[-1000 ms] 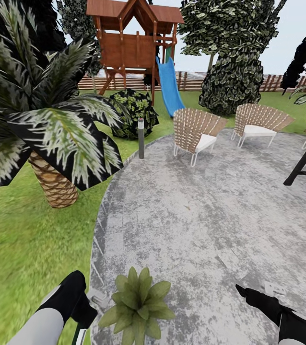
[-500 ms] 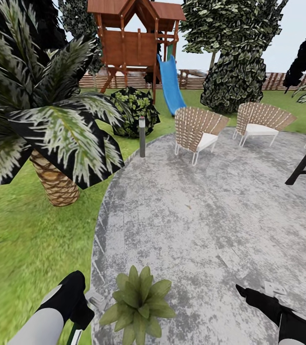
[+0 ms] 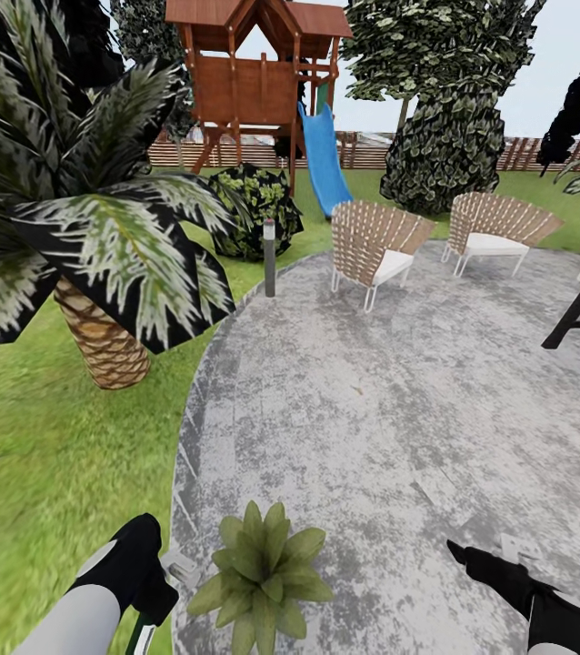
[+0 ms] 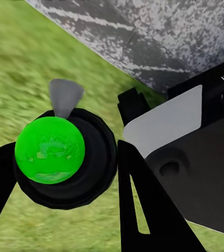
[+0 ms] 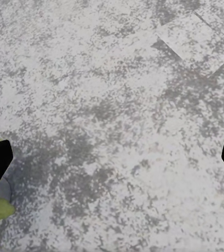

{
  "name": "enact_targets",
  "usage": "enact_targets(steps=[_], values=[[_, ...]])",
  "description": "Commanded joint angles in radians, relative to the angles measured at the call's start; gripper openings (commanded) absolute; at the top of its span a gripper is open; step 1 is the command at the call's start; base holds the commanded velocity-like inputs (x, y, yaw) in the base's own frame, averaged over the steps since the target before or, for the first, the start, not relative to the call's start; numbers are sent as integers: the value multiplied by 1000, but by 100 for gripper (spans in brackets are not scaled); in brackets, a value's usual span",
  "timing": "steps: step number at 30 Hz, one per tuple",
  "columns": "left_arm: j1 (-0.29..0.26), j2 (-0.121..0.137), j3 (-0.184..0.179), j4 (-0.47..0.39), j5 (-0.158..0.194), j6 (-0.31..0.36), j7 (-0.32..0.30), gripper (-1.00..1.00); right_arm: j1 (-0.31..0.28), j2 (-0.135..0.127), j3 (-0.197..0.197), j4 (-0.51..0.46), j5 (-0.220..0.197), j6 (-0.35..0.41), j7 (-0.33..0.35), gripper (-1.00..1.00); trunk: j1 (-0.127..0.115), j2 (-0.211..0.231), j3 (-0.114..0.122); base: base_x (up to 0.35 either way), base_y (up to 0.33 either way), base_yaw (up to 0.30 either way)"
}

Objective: Pick up the pesticide atomizer in the garden and spray insectifuge to fully cover both potted plants in the garden.

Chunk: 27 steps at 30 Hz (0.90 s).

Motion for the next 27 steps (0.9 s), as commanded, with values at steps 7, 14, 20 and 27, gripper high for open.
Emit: enact_targets(steps=[7, 14, 20, 27], values=[[-1, -3, 8, -2, -9, 4, -7, -100, -2, 1, -3, 230, 7, 3, 3, 100, 8, -15, -7, 0, 0, 0], [-1, -3, 6, -2, -9, 4, -7, -100, -2, 1, -2, 365, 8, 3, 3, 100, 8, -15, -7, 0, 0, 0], [-1, -3, 6, -1, -9, 4, -7, -100, -2, 1, -1, 370, 8, 0, 3, 100, 8, -15, -7, 0, 0, 0], [-1, -3, 5, -1, -9, 4, -7, -100, -2, 1, -1, 372, 6, -9, 3, 100, 8, -15, -7, 0, 0, 0]])
